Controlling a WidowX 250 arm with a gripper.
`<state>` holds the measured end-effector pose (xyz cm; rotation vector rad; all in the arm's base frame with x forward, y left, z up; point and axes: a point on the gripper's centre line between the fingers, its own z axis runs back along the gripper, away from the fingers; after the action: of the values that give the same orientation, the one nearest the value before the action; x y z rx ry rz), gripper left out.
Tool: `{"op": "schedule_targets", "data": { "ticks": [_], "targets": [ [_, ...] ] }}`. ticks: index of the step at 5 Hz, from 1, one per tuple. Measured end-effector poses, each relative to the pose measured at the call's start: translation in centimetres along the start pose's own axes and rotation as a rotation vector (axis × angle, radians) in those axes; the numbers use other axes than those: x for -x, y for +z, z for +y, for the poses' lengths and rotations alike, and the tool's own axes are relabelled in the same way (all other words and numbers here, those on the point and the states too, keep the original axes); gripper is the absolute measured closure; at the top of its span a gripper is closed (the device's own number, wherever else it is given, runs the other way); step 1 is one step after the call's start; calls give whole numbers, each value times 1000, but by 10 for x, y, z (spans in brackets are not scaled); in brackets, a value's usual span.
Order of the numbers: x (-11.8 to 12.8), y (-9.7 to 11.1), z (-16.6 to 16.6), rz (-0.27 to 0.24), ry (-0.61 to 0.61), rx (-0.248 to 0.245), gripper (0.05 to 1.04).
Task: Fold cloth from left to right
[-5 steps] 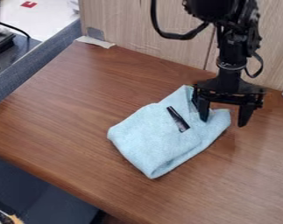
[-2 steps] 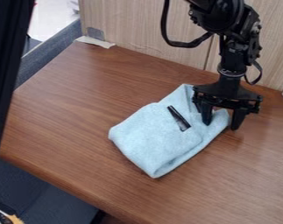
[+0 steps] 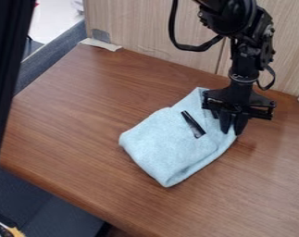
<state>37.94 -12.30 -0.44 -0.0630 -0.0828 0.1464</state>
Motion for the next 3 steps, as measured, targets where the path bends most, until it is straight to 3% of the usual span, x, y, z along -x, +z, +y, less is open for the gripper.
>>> {"op": "schedule_targets", "data": {
  "ticks": [1,3],
  "targets": [
    [0,1,-2,1,-14,10,1007],
    [-13,38,2,-85,-18,44,1016]
  ]
}}
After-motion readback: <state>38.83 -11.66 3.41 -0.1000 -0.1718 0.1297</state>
